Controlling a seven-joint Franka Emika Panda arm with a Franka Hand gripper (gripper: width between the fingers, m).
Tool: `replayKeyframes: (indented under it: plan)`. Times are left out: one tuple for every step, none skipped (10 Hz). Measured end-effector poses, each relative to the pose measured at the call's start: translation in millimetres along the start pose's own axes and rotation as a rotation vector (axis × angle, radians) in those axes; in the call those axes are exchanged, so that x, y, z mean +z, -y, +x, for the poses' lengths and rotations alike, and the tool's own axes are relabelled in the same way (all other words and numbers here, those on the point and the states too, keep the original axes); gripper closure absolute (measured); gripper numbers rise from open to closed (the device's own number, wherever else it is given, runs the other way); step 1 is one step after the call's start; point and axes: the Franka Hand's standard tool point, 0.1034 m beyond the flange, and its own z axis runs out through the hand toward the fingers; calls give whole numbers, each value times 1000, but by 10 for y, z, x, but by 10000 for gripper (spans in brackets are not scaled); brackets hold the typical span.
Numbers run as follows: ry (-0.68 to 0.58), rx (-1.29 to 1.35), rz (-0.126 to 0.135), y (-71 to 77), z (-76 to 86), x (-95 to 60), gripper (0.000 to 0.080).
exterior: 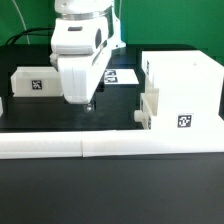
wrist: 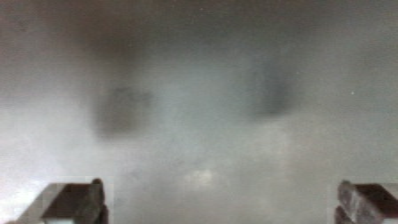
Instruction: Assemble drawer
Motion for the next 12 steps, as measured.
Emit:
replayKeyframes:
  plan:
    - [5, 38, -37, 88, -176, -93, 151]
    - [7, 86, -74, 257, -326, -184, 151]
    - [2, 158, -81, 400, -432, -225, 151]
    - [4, 174, -79, 444, -473, -237, 151]
    - [4, 176, -77, 439, -464, -223, 151]
    - [3, 205, -76, 442, -461, -220, 151]
    - [-2, 293, -76, 443, -459, -218, 151]
    - [-4, 357, -76, 444, -458, -217, 151]
    - [-5, 386, -75, 448, -472, -215, 151]
    - [-14, 501, -97, 498, -582, -225, 151]
    - [-16, 632, -119, 647, -711, -240, 151]
    - [-18, 754, -126, 784, -749, -243, 151]
